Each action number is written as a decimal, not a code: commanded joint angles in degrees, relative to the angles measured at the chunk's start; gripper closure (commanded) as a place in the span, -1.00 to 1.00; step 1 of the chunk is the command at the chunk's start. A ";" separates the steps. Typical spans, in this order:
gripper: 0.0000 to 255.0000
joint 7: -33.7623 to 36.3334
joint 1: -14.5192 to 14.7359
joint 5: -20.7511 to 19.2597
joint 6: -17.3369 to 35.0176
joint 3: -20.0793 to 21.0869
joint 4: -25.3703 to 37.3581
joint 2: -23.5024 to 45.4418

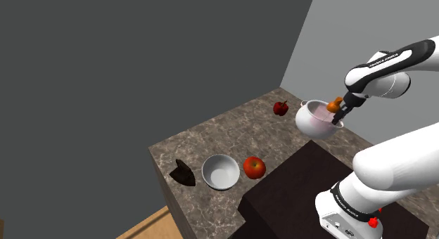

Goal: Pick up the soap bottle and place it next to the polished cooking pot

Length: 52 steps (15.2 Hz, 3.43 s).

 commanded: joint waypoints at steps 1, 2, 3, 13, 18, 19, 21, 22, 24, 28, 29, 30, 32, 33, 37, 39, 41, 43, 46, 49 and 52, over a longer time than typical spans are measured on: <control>1.00 -0.80 0.54 0.99 2.23 -0.59 -0.39 1.88; 1.00 -1.26 0.84 1.58 3.29 -0.86 -0.56 2.83; 1.00 -1.76 1.16 2.25 4.35 -1.13 -0.72 3.81; 1.00 -11.26 4.61 15.40 14.53 -2.24 -1.33 15.01; 1.00 -19.62 3.61 26.99 18.63 1.33 -0.61 21.23; 1.00 -21.33 2.90 29.31 19.35 2.57 -0.37 22.43; 1.00 -24.59 1.15 33.73 20.73 5.30 0.20 24.75; 1.00 -26.14 0.15 35.81 21.40 6.75 0.52 25.88; 1.00 -29.01 -2.08 39.58 22.74 9.81 1.22 28.07; 1.00 -34.01 -6.88 45.88 25.42 15.91 2.80 32.29; 1.00 -35.12 -8.10 47.22 26.11 17.39 3.23 33.32; 1.00 -36.17 -9.32 48.47 26.80 18.85 3.67 34.35; 1.00 -38.14 -11.74 50.72 28.21 21.67 4.58 36.40; 1.00 -38.87 -12.72 51.52 28.79 22.78 4.95 37.23; 1.00 -38.83 -12.76 51.46 28.80 22.81 4.95 37.22; 1.00 -38.83 -12.76 51.46 28.80 22.81 4.95 37.22; -1.00 -38.83 -12.77 51.46 28.80 22.81 4.94 37.22; -1.00 -38.83 -12.77 51.47 28.80 22.82 4.94 37.22; -1.00 -38.83 -12.77 51.47 28.80 22.82 4.94 37.22; -1.00 -31.17 -3.19 42.29 23.57 11.42 1.69 29.50; -1.00 -28.46 -0.94 38.75 22.28 8.40 0.93 27.37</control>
